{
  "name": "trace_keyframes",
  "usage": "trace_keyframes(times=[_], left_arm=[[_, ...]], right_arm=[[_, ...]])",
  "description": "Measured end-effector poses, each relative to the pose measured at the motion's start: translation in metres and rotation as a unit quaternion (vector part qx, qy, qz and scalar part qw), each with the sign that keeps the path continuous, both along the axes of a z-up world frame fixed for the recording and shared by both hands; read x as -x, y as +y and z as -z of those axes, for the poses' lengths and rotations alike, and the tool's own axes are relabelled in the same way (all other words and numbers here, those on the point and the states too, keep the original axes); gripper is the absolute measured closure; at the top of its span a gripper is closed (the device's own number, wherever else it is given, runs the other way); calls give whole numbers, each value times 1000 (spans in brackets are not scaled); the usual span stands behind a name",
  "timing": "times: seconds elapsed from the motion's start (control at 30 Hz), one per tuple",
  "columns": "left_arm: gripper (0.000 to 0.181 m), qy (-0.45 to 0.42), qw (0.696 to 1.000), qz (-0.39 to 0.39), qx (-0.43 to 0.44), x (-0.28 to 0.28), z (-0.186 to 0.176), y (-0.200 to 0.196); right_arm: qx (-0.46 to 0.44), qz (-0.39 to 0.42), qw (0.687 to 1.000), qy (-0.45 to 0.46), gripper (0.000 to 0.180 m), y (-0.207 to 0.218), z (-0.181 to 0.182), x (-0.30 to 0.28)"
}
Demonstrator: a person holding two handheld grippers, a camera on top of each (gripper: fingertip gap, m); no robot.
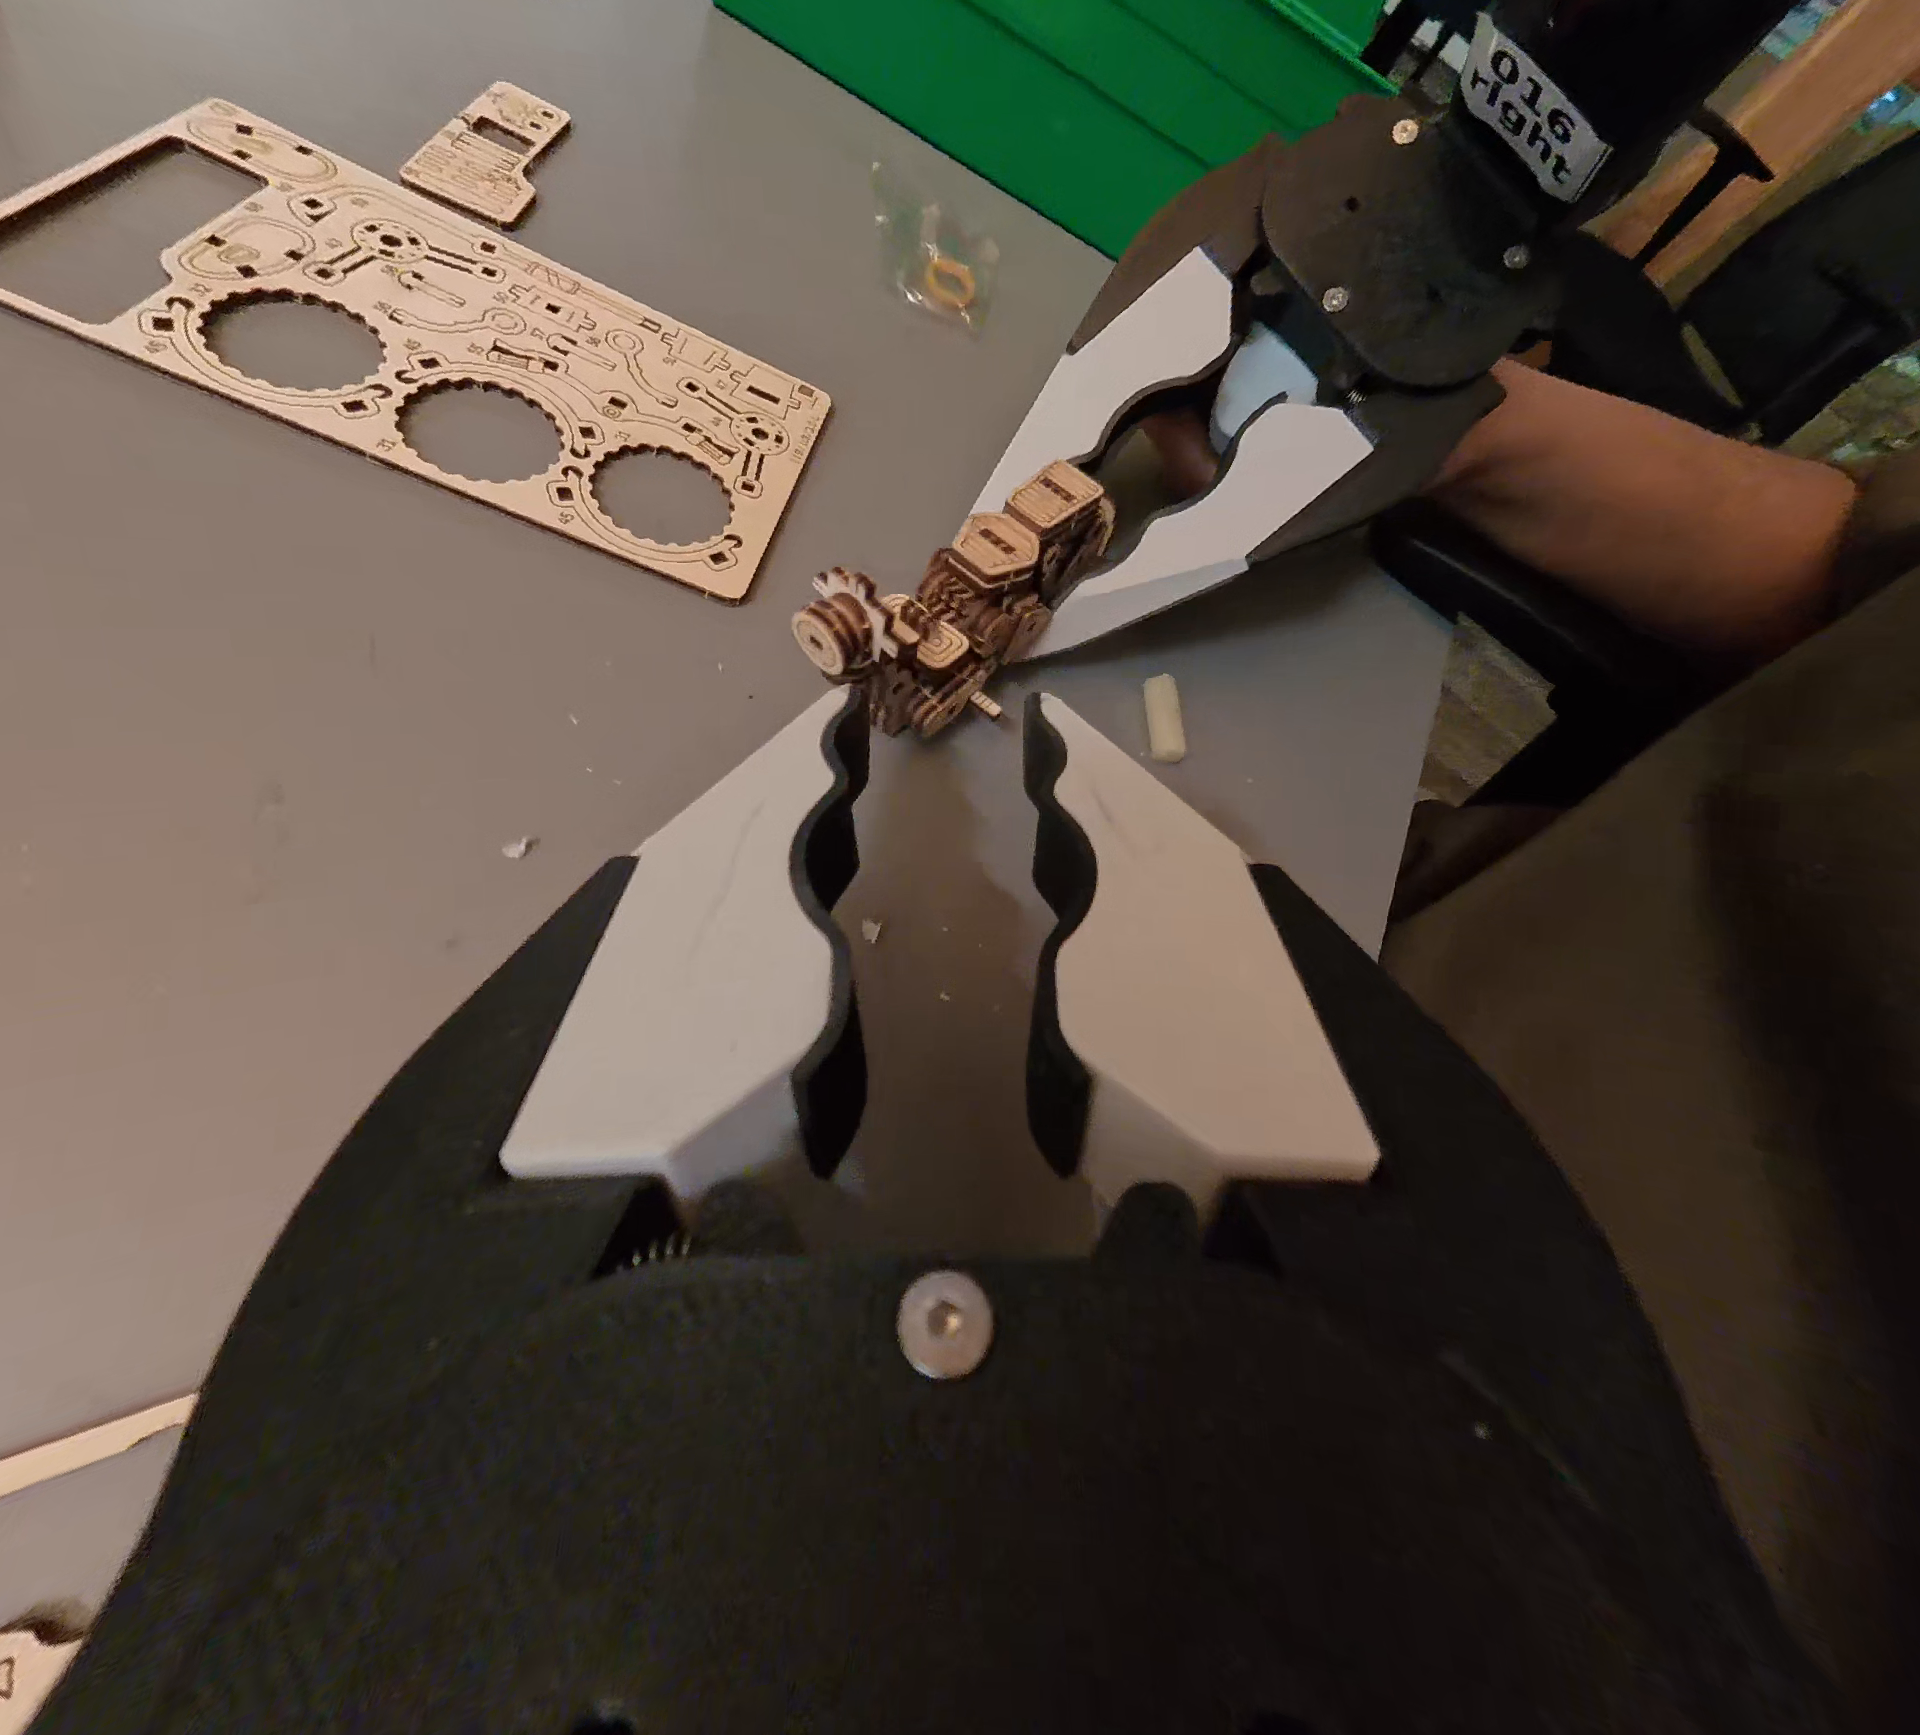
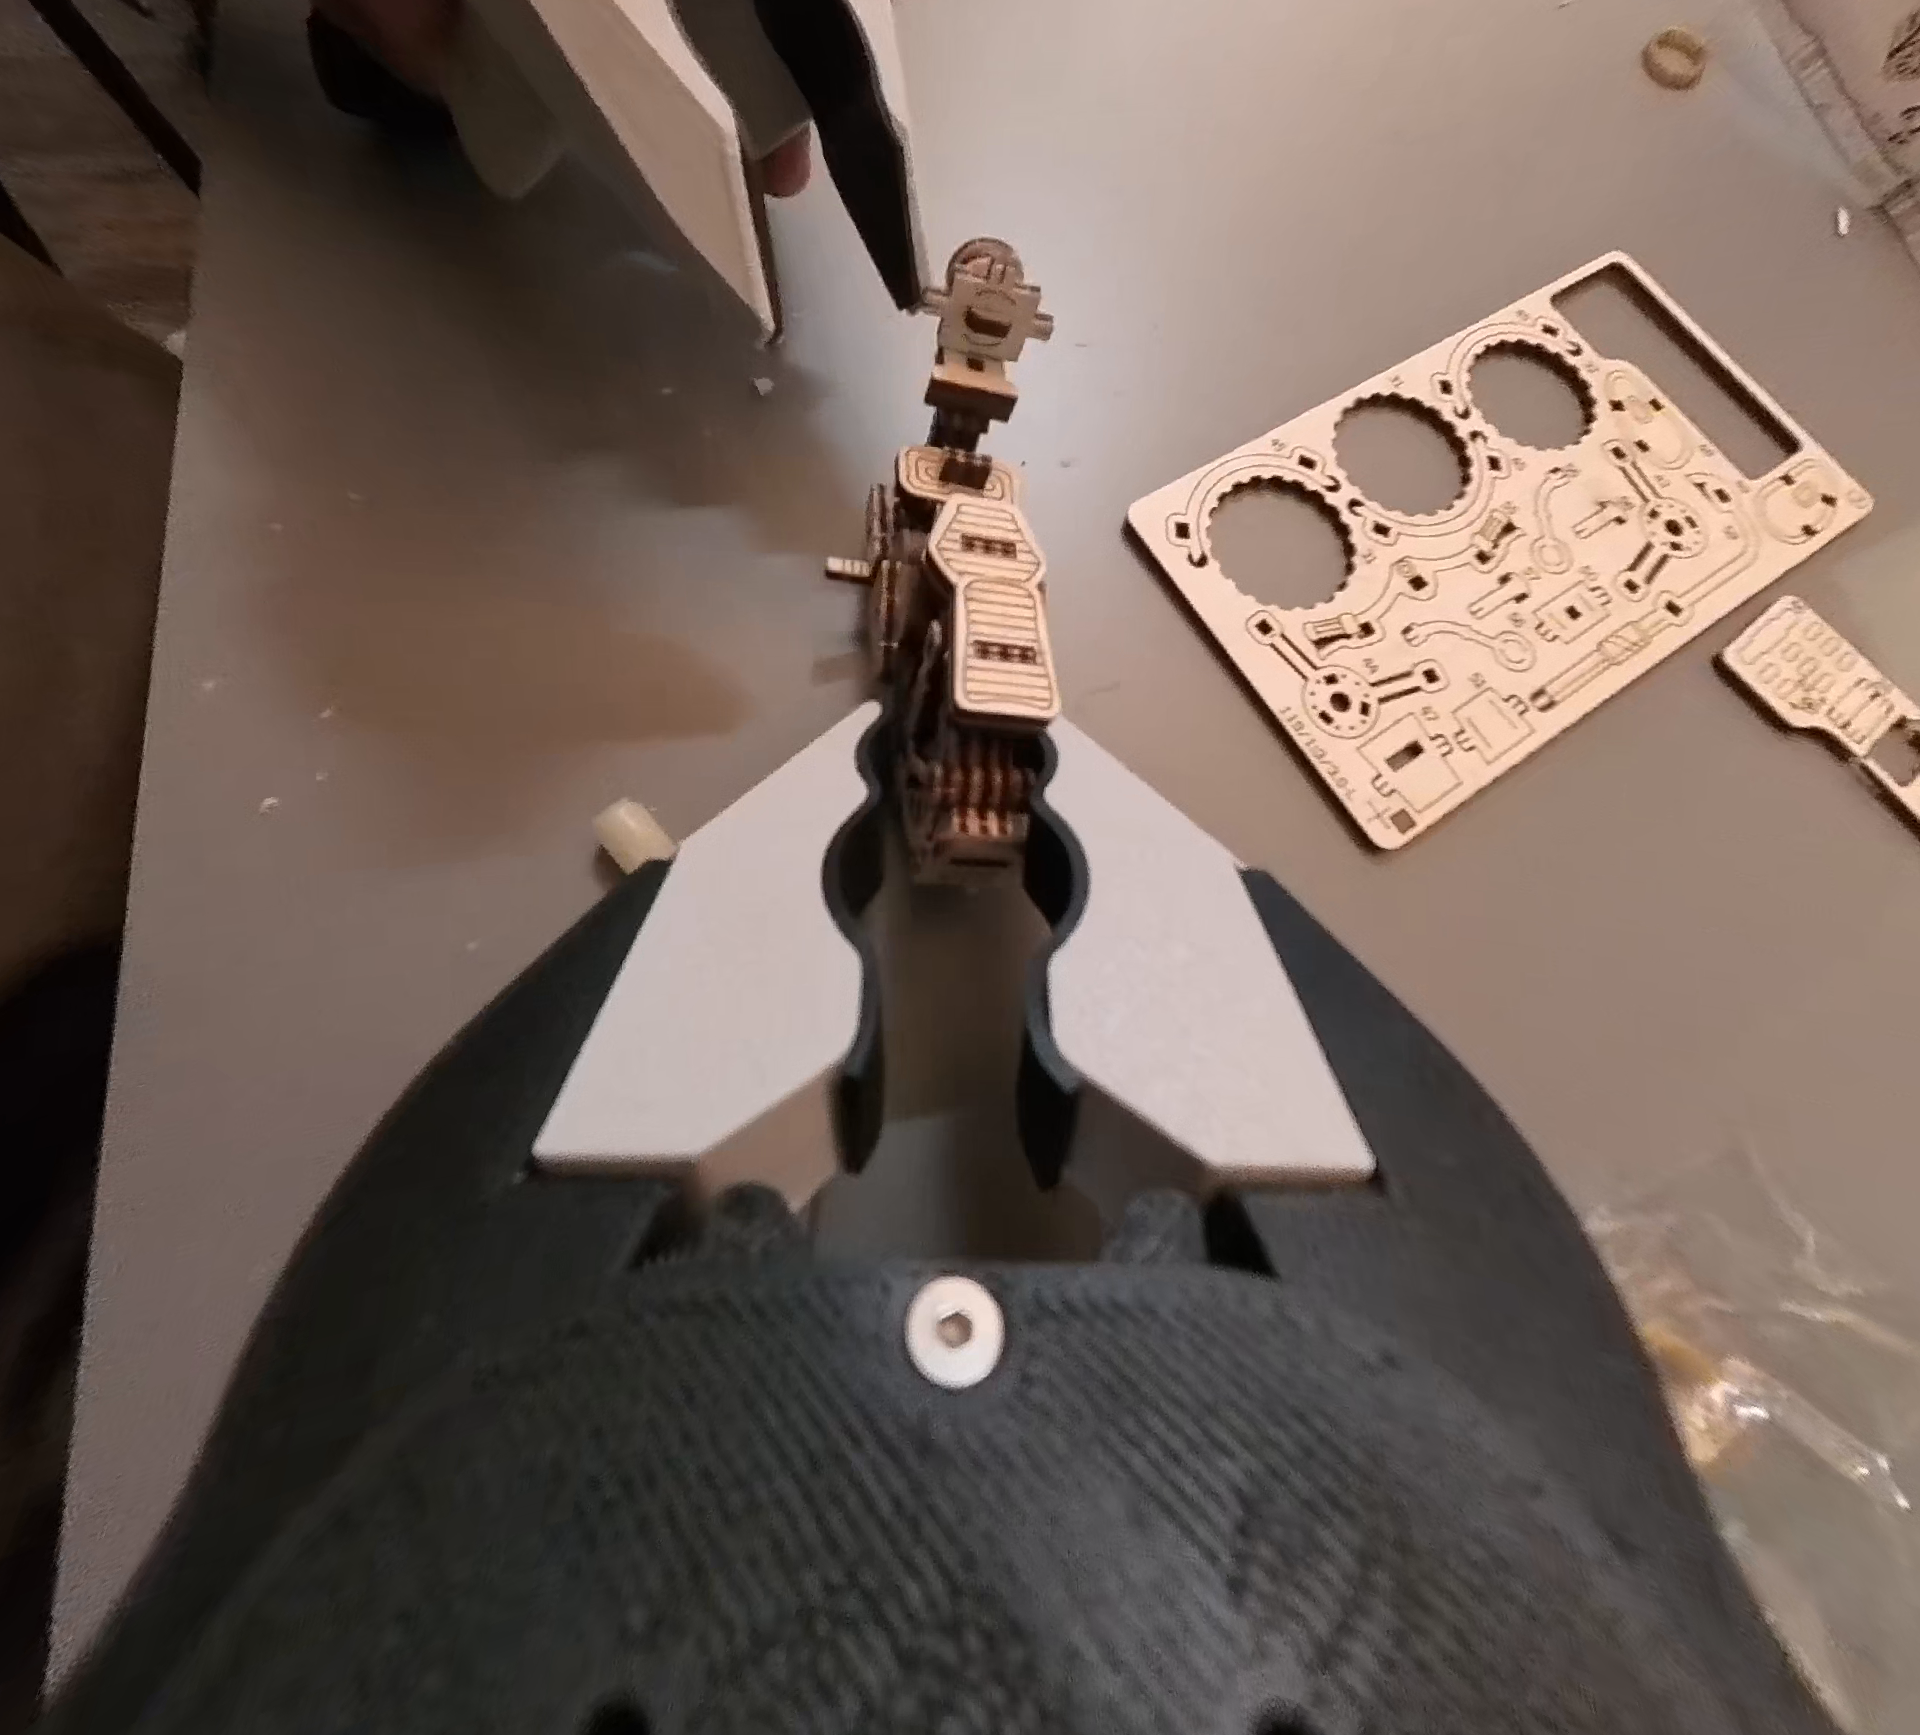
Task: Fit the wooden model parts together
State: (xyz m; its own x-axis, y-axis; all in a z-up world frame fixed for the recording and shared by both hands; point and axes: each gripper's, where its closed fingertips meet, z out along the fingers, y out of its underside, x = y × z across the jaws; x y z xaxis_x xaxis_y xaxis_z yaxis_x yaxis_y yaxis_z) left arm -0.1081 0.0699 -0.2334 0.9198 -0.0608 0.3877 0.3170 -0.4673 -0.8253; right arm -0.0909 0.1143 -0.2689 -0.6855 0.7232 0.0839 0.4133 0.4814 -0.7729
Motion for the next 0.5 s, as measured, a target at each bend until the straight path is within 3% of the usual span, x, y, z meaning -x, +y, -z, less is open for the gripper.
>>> trace_keyframes(times=[0.5], left_arm=[[152,5,999,-25,20,7,6,0]], right_arm=[[6,5,1000,14,156,1,-5,1]])
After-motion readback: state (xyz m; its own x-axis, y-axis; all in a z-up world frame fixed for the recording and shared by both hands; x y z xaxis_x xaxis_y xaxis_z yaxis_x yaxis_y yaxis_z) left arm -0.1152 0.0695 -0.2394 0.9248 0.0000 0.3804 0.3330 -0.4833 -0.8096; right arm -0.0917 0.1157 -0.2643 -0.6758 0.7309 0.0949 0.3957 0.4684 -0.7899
